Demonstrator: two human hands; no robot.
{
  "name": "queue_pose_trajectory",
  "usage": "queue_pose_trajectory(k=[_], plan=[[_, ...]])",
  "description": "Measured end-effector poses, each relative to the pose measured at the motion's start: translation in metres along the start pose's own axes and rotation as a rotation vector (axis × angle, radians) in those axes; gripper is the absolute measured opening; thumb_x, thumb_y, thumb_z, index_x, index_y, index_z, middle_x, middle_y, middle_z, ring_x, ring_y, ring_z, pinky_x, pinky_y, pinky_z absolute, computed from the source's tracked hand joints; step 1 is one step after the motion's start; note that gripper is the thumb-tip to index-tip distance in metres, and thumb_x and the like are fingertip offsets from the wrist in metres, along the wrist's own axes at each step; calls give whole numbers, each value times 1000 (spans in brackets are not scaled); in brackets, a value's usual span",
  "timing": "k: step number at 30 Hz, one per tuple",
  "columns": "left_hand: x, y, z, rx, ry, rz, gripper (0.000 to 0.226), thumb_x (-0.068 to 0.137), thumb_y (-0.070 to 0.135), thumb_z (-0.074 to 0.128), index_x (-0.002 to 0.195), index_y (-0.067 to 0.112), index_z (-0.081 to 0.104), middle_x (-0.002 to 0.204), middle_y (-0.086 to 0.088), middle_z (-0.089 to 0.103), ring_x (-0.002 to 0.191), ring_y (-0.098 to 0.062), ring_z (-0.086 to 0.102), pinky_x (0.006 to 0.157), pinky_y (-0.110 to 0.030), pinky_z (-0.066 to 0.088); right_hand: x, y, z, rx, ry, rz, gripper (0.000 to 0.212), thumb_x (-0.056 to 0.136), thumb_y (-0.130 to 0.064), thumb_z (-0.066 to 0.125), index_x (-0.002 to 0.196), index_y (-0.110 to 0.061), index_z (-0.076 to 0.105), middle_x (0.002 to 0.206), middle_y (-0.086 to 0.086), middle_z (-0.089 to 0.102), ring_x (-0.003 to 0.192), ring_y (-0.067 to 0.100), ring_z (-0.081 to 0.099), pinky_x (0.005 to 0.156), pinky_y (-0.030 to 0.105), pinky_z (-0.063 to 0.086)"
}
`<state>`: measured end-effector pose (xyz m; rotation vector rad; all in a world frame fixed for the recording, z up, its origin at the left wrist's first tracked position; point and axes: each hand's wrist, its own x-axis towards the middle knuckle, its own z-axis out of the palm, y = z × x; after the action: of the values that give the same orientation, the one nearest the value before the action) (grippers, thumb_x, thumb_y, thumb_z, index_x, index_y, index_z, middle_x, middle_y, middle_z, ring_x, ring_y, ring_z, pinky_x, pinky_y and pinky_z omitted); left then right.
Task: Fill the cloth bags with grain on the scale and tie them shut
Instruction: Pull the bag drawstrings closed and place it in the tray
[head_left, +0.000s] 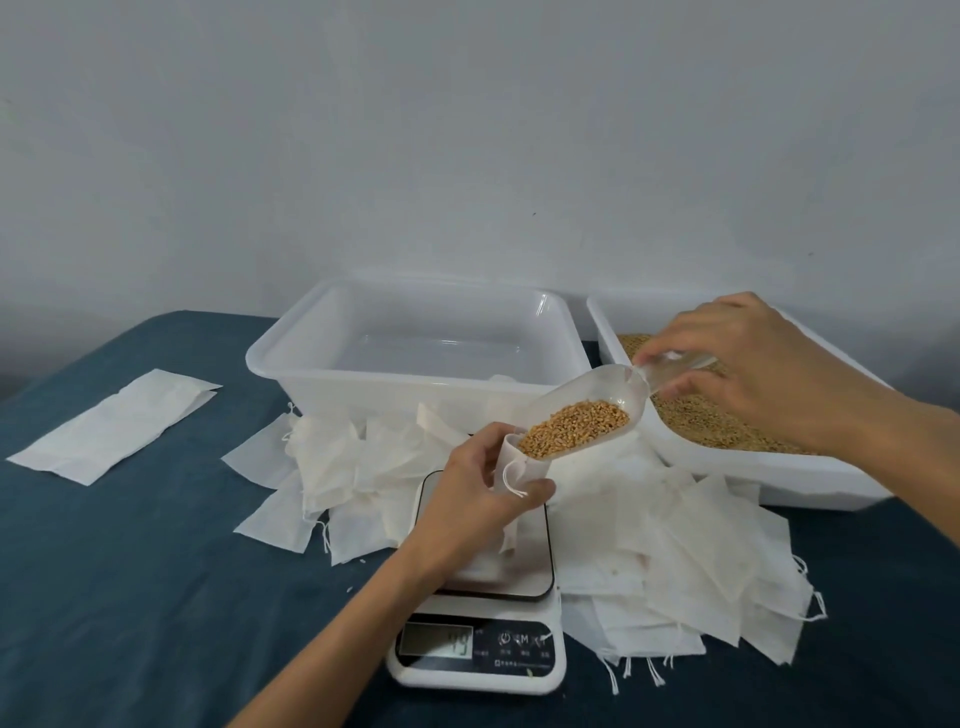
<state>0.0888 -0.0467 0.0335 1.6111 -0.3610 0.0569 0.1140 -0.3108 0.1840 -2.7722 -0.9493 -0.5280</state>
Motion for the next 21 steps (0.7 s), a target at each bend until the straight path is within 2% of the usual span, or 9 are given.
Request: queue_pose_trajectory(k=[4,9,13,21], plan=[[0,0,0,-10,3,-3,38,70,36,83,105,38,67,99,10,74,90,-7,67,82,-26,52,-1,-2,0,-24,19,-10,32,78,-14,84,106,-26,74,97,-21,65,91,6,53,100,29,27],[-1,0,0,-27,1,-3,46,70,36,84,112,29,67,97,13,73,89,-5,66,80,-23,50,-2,-1,0,-45,42,-28,34,76,-12,86,105,-26,74,96,-25,61,90,3,51,99,28,27],[-1,0,0,-31,-10,-4,47,72,33,84,114,23,67,95,14,72,87,-4,65,78,-19,49,-2,-1,1,-71,58,-52,36,75,-11,86,105,-25,74,97,-23,62,91,9,57,99,34,31],[-2,2,-1,-16,0,-22,49,72,33,85,117,23,68,102,9,75,94,-7,69,81,-22,53,-2,3,4,-110,104,-95,40,72,-9,87,105,-25,73,98,-17,67,91,11,58,97,26,27]])
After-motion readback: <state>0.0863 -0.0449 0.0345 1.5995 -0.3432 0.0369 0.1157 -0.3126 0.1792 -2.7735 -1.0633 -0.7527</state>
